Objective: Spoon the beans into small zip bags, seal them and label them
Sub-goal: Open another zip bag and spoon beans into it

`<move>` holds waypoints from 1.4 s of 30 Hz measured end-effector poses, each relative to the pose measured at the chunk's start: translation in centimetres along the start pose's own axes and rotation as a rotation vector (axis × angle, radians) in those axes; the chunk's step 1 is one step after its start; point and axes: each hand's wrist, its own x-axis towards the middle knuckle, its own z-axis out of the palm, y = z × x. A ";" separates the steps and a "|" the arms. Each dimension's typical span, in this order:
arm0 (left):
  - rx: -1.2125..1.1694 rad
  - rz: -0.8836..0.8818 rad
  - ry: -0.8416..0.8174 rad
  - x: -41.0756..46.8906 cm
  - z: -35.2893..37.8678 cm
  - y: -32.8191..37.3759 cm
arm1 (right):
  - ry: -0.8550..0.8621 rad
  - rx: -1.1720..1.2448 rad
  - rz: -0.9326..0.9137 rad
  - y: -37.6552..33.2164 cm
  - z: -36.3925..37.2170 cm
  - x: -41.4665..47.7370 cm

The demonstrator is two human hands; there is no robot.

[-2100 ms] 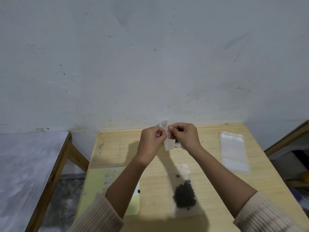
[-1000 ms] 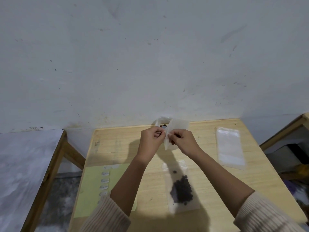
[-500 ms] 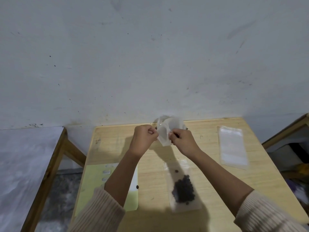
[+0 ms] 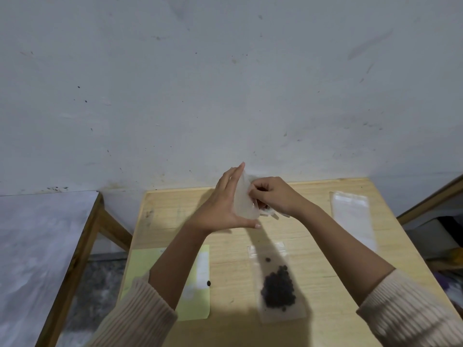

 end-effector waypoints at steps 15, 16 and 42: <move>0.091 0.061 0.259 -0.8 2.7 0.1 | 0.375 -0.175 -0.134 1.4 1.5 -0.8; 0.086 0.068 0.261 -0.9 2.8 0.0 | 0.363 -0.176 -0.143 1.4 1.6 -1.0; 0.049 0.099 0.337 -0.5 2.2 -3.7 | 0.287 0.085 -0.039 3.1 0.5 -0.5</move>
